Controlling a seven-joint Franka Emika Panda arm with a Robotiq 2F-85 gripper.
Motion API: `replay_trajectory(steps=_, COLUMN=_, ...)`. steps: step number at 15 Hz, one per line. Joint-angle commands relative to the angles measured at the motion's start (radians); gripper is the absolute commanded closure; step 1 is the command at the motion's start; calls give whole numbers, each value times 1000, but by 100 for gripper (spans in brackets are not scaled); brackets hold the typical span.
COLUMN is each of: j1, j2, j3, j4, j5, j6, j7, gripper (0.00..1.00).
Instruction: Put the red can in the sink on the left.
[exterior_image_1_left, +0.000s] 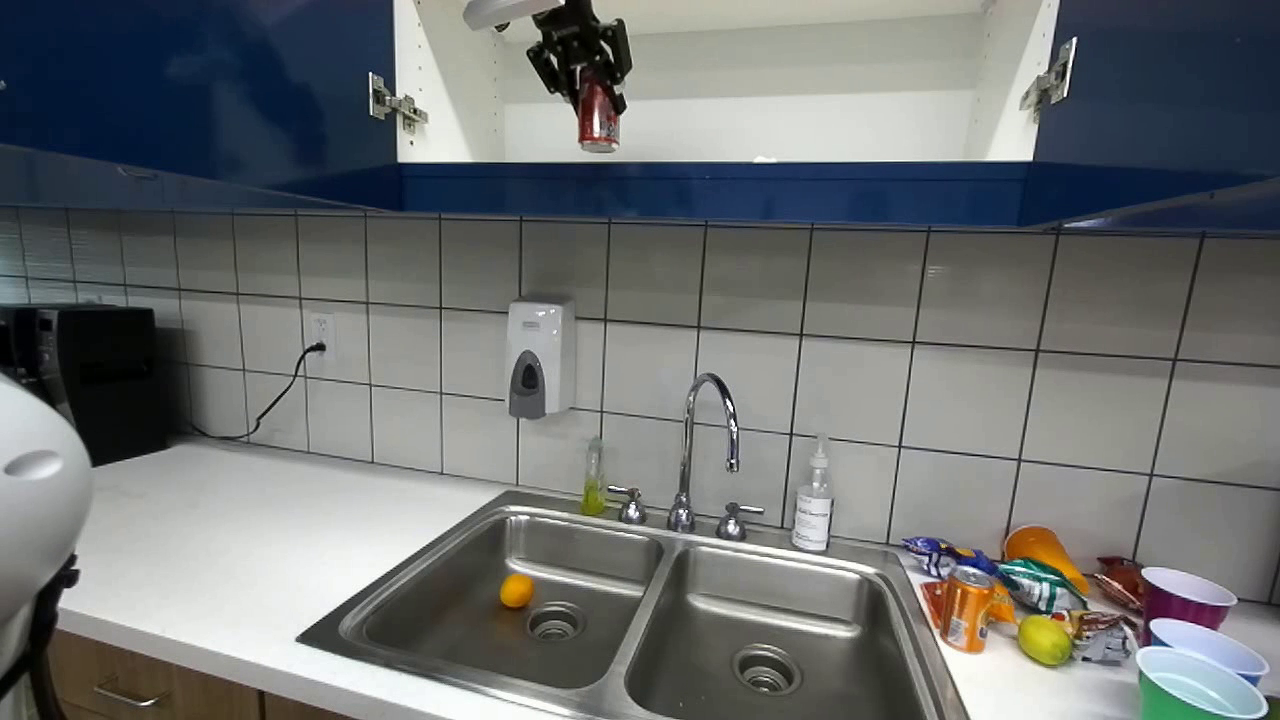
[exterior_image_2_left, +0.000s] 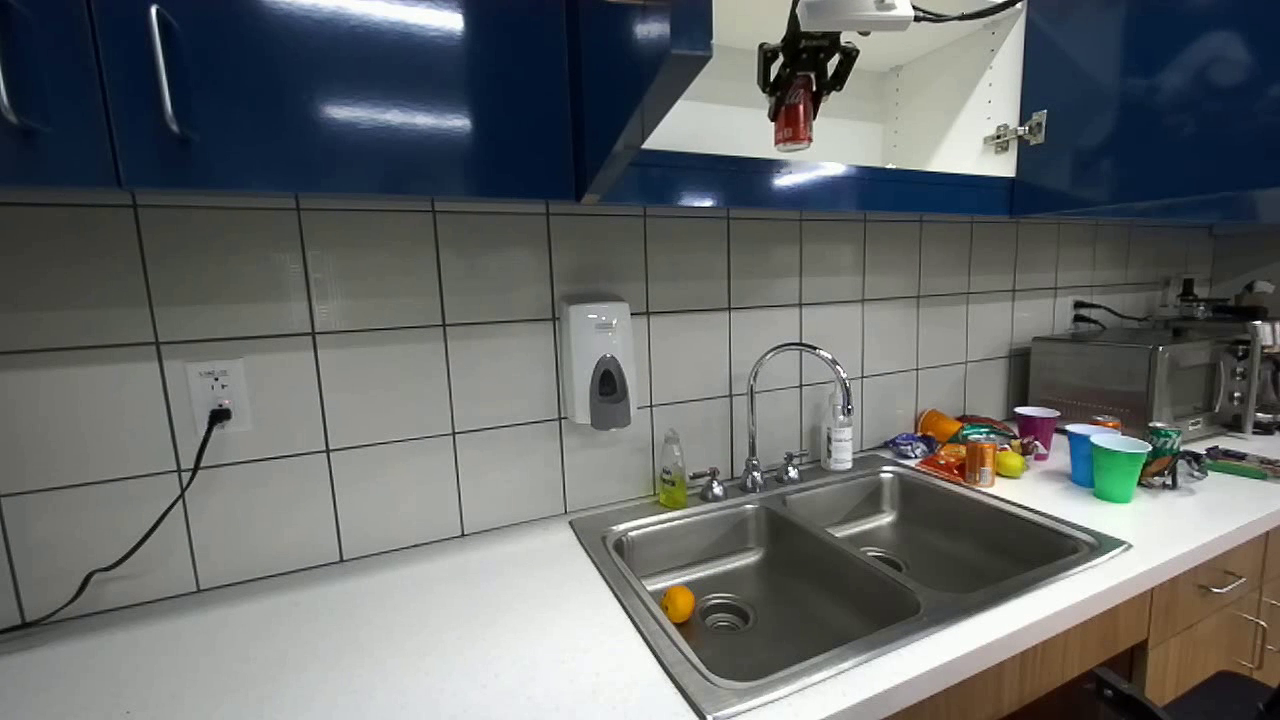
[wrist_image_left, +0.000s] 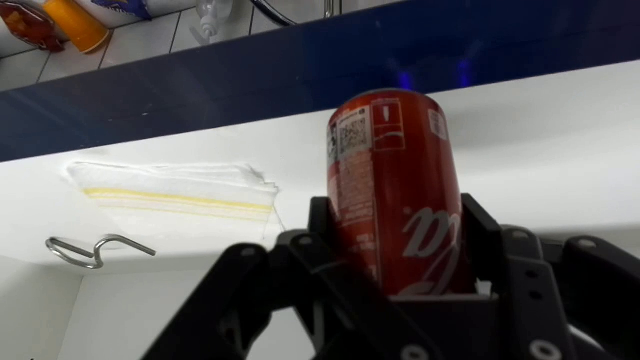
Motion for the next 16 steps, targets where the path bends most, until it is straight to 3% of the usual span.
replay_trajectory(steps=1, j1=2, j2=-77, j3=11, j4=-80, j5=-27, j6=22, j7=10, gripper=62)
replay_trajectory(steps=16, j1=-7, j2=-319, j3=42, j4=-331, j5=-10, j6=19, j7=6, gripper=62)
